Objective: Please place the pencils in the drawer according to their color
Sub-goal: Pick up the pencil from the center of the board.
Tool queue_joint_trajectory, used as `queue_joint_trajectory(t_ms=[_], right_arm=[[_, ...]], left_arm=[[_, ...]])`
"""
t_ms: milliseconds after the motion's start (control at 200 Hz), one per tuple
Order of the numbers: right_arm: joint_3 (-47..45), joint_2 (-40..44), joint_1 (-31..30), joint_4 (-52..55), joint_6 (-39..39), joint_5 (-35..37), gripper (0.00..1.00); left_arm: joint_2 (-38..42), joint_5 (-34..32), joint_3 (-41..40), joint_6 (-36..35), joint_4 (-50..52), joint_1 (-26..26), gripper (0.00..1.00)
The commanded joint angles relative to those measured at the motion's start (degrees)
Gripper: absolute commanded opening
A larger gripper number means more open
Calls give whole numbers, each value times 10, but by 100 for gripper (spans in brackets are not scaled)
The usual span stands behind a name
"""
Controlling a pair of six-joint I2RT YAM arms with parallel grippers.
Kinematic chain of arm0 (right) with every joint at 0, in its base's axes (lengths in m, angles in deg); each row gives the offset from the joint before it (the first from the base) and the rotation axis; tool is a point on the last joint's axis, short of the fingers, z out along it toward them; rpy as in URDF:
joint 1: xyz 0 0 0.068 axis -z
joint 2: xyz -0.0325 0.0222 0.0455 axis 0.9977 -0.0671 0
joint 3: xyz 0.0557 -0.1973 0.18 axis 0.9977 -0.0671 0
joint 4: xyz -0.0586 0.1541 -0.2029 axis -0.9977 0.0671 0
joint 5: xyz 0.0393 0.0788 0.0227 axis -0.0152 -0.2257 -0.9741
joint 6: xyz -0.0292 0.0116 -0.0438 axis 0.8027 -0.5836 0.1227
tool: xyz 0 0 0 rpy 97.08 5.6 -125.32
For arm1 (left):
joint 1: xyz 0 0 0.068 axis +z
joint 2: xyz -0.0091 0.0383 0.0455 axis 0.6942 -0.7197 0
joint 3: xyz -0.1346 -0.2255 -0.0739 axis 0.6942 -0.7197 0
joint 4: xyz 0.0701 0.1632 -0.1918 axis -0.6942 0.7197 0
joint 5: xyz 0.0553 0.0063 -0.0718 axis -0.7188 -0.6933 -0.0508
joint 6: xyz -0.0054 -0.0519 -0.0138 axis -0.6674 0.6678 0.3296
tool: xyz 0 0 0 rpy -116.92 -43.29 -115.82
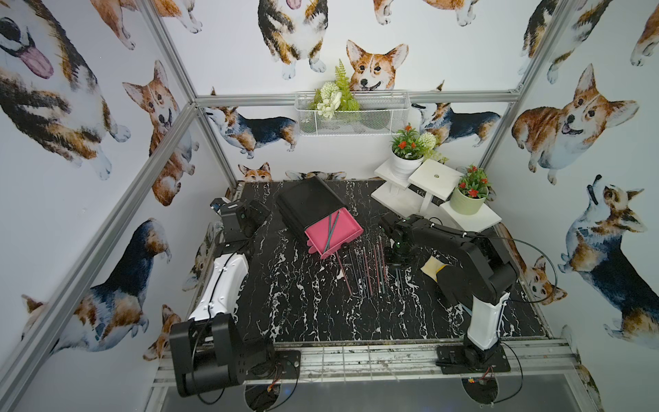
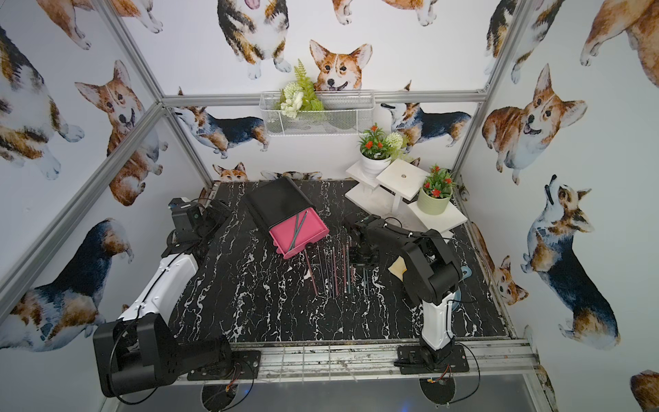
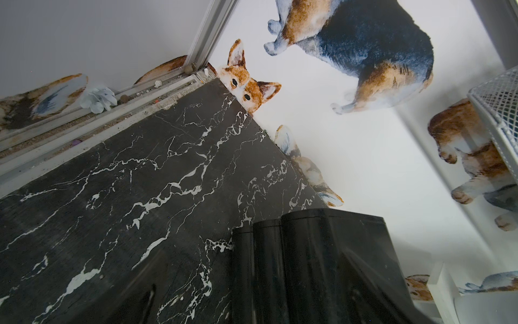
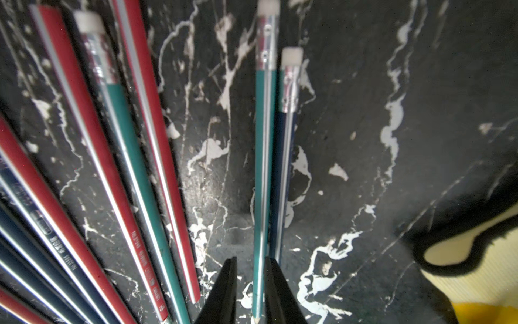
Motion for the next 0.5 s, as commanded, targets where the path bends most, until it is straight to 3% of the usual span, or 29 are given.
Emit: queue_joint_trajectory(t_ms=[0, 490], right_arm=[[0, -9, 2, -3, 3, -5, 21], [-15, -14, 2, -5, -1, -5, 20]], left_arm=[[0, -1, 0, -2, -13, 1, 100], [2, -3, -1, -2, -14, 1, 100]])
